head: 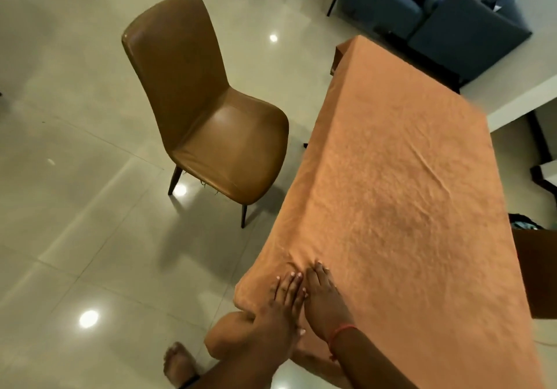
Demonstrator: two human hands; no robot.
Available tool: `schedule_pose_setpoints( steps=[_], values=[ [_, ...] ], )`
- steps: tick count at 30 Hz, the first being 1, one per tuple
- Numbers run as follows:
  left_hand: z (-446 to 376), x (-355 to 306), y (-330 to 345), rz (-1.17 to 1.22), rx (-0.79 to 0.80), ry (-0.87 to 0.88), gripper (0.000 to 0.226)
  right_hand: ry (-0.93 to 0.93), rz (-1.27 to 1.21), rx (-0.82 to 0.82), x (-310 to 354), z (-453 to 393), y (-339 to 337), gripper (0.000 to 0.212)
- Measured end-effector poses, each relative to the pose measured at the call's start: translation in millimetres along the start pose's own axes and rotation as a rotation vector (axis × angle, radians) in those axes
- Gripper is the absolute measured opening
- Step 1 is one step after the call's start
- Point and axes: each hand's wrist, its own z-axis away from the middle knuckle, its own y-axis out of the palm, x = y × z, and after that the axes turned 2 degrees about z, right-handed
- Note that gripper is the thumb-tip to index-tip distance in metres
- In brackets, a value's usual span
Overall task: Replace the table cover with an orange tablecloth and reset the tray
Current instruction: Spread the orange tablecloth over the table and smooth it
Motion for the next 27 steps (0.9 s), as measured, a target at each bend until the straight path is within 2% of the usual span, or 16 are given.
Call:
schedule_pose_setpoints(
  steps=[7,12,15,18,27],
  values=[
    [-3,32,-18,-0.098,0.033,-0.024,0.079,-0.002,-0.049,0.007,29,-18,-9,0.062],
    [10,33,-29,-0.103,-0.022,-0.010,0.082,-0.039,-0.214,-0.006,20,-23,-15,0.053],
    [13,14,-26,-0.130,0.003,0.056,0.083,0.064,-0.156,-0.043,2,-16,-10,0.055],
    [17,0,-14,-0.111,0.068,0.084,0.081,0.161,-0.132,-0.009,-2,-1,0,0.059],
    [7,3,-12,-0.128,0.131,0.007,0.085,0.126,-0.143,0.031,-6,-14,2,0.068]
  ],
)
